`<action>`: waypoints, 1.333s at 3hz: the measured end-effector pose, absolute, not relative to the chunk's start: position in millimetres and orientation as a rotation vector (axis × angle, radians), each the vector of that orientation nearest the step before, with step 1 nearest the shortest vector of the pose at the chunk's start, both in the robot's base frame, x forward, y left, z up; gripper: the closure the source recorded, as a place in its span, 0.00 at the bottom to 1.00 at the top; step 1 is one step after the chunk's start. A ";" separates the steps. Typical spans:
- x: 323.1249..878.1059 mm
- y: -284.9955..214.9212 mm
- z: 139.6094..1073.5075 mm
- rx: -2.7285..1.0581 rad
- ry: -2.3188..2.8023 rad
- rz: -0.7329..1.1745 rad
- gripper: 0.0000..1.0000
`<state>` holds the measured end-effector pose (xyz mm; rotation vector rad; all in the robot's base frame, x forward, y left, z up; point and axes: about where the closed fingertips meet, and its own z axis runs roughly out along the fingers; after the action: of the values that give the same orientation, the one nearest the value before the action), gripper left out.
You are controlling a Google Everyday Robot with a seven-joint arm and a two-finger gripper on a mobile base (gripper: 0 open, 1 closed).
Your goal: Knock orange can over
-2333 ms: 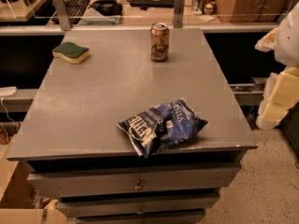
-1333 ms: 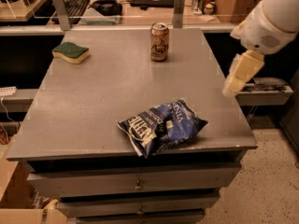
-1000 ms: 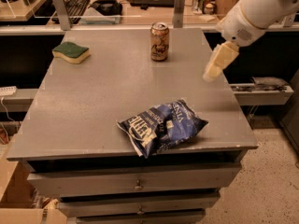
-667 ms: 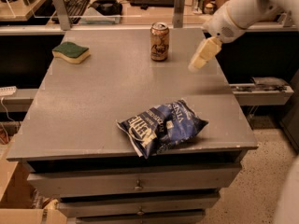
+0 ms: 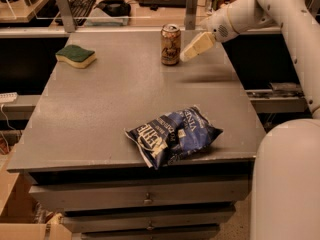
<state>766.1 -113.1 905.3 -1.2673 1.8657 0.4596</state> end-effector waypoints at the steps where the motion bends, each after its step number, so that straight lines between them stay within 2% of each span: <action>1: 781.1 -94.3 909.1 -1.176 1.824 0.560 0.00; 3: 753.4 -42.5 910.2 -1.127 1.746 0.826 0.00; 4: 700.9 -3.4 929.5 -1.233 1.632 0.993 0.00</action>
Offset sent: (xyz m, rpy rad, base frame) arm -0.0064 0.0690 0.0045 0.3694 0.0851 0.0351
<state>700.9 -3.4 929.5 -1.2333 1.6315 0.9928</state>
